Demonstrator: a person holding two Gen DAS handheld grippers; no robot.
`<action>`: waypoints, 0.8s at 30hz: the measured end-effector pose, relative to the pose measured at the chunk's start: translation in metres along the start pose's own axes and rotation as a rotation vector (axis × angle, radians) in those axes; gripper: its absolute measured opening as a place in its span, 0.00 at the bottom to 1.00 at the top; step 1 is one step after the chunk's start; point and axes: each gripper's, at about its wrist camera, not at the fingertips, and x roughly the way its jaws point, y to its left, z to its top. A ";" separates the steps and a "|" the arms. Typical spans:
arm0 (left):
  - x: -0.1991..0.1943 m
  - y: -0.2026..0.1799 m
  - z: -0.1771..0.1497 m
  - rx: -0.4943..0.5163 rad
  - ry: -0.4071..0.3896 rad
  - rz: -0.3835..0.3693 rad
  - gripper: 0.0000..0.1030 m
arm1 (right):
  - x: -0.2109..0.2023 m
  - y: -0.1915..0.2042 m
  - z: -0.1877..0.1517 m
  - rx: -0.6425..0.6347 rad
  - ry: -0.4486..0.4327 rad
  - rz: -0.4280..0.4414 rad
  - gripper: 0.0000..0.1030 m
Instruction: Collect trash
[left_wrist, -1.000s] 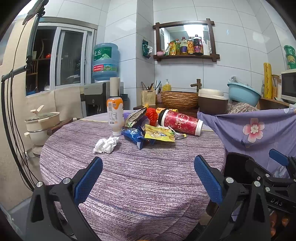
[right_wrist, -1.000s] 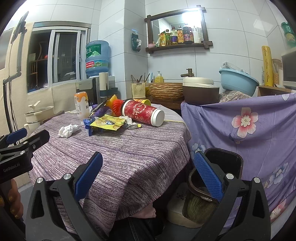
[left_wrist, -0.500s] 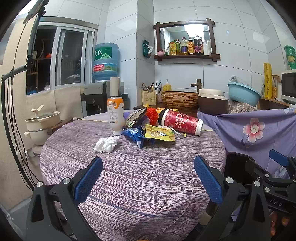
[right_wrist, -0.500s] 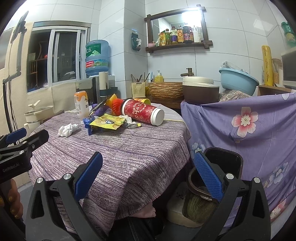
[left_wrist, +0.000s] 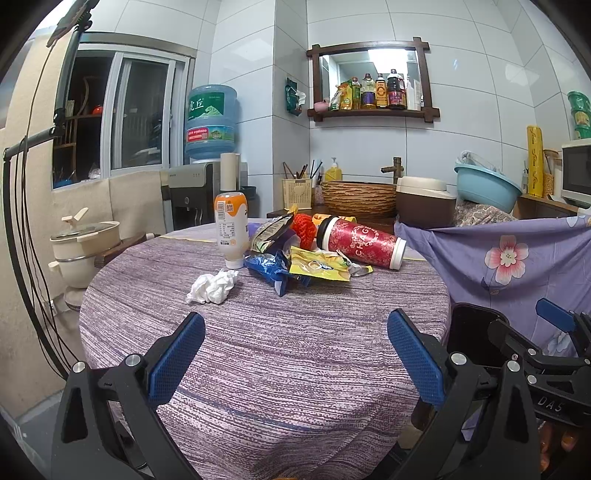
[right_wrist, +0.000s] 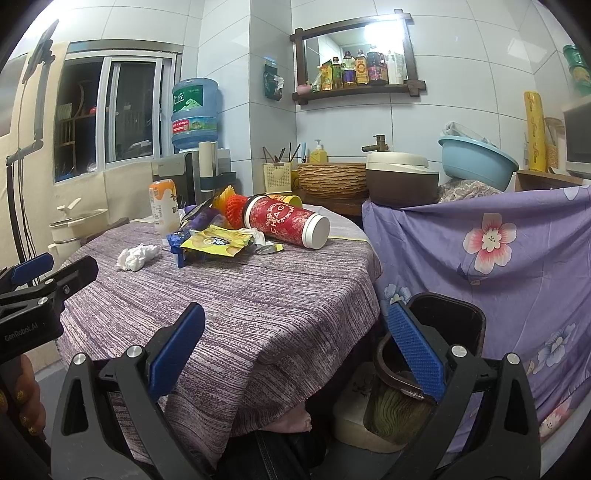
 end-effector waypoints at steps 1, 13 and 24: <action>0.000 0.001 0.000 0.000 -0.001 0.000 0.95 | 0.000 0.000 0.000 0.001 0.000 0.001 0.95; -0.001 0.001 -0.003 0.004 0.000 0.001 0.95 | 0.001 0.003 -0.001 -0.005 0.004 0.005 0.95; -0.001 0.000 0.000 0.008 -0.004 0.003 0.95 | 0.001 0.004 0.000 -0.006 0.002 0.006 0.95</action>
